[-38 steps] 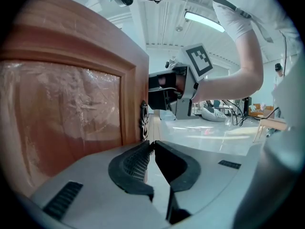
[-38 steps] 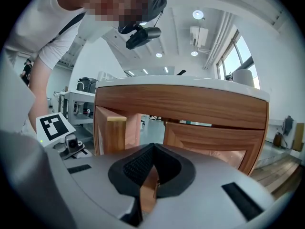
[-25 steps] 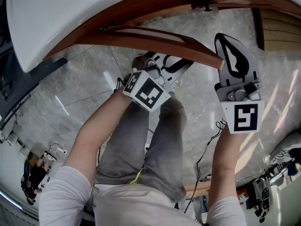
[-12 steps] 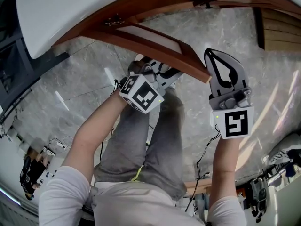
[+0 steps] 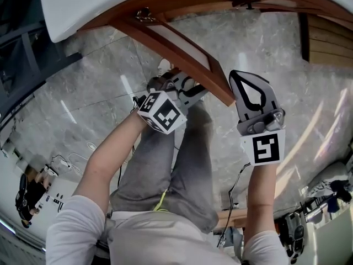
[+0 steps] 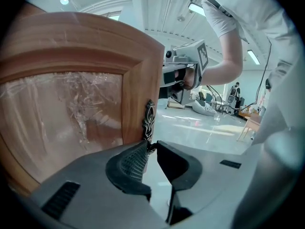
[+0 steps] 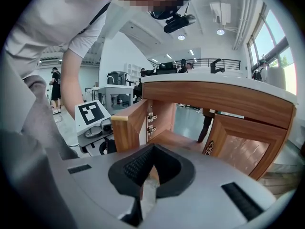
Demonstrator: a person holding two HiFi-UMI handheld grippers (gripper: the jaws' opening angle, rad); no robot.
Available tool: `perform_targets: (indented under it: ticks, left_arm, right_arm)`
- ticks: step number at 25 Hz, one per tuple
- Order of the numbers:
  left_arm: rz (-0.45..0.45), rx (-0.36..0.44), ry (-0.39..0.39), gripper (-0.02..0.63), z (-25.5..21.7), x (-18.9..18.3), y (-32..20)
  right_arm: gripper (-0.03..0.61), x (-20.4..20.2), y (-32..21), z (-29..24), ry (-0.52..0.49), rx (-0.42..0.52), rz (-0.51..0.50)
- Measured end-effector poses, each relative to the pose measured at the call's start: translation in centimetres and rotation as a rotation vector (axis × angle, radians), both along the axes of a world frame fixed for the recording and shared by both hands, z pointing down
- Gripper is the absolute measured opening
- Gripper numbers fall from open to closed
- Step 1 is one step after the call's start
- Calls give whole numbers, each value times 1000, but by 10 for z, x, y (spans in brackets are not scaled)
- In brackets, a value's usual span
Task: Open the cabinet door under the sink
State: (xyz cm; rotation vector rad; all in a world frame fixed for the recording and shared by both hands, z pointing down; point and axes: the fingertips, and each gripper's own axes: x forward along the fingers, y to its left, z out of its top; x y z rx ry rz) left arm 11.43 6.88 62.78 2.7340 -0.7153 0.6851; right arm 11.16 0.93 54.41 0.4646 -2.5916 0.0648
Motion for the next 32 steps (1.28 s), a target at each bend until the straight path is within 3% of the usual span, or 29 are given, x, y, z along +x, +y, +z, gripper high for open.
perform_targets:
  ticks: [11, 19, 22, 32]
  left_arm:
    - [-38, 22, 6, 39, -10, -16, 16]
    - [-225, -25, 117, 17, -42, -47, 13]
    - [-302, -3, 141, 17, -64, -65, 4]
    - [-440, 19, 150, 17, -113, -94, 12]
  right_arm:
    - [31, -12, 18, 0, 43, -3, -73]
    - [31, -26, 35, 0, 65, -44, -112]
    - [31, -33, 47, -1, 81, -59, -153]
    - [31, -54, 72, -28, 74, -97, -216]
